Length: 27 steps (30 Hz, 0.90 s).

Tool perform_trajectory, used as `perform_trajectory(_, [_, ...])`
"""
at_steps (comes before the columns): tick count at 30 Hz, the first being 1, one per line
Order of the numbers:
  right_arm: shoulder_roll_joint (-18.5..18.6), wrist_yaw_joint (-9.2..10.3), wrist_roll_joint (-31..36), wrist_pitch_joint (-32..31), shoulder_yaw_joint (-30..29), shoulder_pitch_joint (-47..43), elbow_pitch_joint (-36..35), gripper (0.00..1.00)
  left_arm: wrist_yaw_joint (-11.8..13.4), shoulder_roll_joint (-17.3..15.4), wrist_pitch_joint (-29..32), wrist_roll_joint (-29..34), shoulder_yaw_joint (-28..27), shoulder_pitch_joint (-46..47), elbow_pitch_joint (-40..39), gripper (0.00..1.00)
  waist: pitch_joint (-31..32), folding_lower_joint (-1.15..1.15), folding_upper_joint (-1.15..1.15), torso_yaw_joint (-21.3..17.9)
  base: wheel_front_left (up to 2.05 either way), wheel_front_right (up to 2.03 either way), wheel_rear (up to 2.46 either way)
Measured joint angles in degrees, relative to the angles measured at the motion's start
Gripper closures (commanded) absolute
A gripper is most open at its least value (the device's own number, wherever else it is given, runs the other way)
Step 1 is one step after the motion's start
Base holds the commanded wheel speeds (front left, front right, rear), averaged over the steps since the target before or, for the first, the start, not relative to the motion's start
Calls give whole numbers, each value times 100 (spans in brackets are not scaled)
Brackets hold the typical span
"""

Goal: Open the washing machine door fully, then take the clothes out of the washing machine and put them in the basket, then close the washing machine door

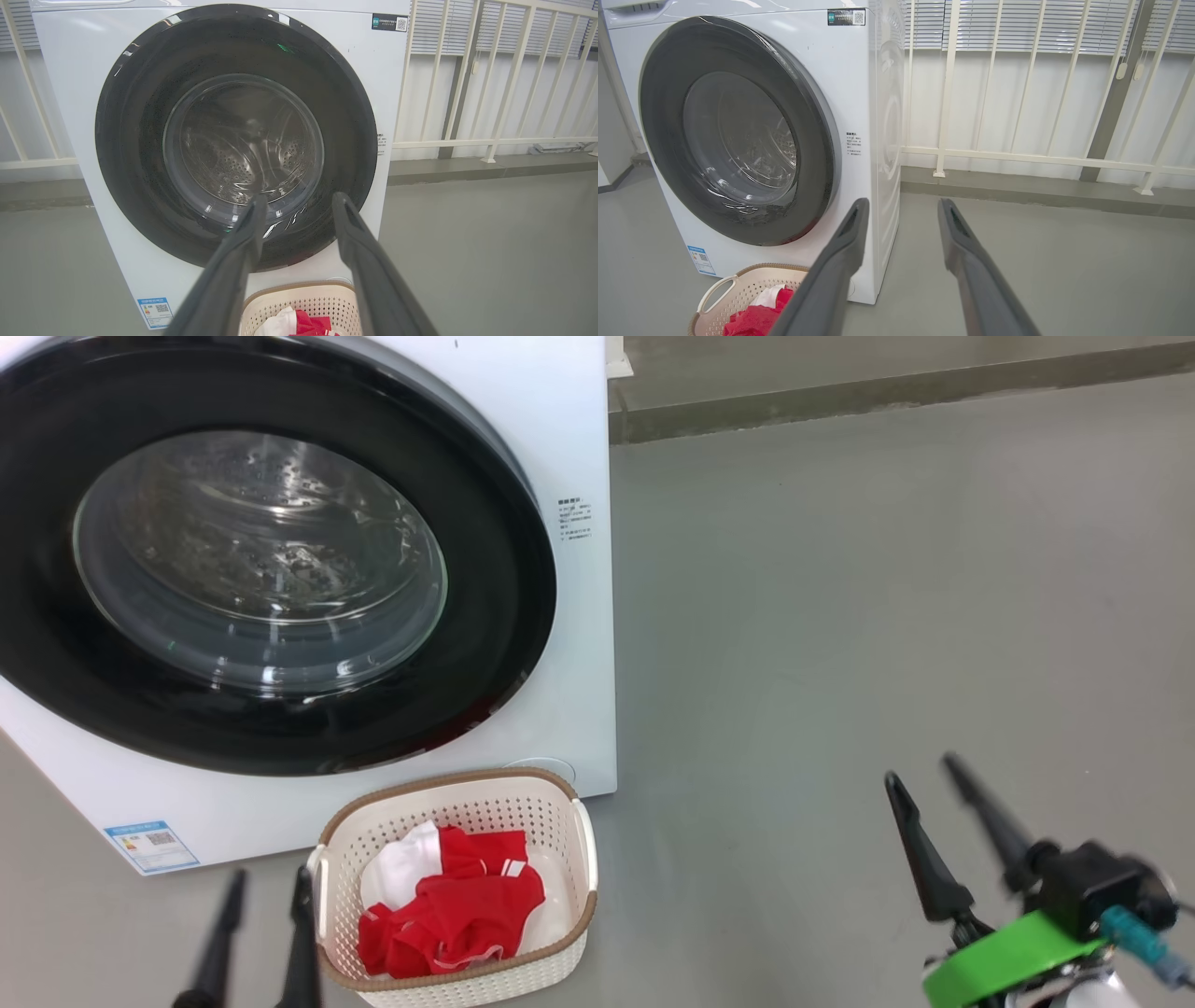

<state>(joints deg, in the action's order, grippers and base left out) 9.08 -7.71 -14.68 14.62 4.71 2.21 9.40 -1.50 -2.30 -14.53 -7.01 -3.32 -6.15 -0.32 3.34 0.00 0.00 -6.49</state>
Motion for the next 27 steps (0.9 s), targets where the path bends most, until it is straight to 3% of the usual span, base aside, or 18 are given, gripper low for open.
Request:
perform_trajectory(5, [-172, 0, -34, -32, 27, -311, 386, 100, 0, 101, 90, -82, 13, -59, 435, 100, -3, 0, 0, 6, 0, 0, 0])
perform_trajectory(27, [-216, 0, -1370, -356, -89, -309, 408, 100, -63, 103, 396, -1493, 4, -36, 614, 100, -64, 1, 0, 119, 0, 0, 0])
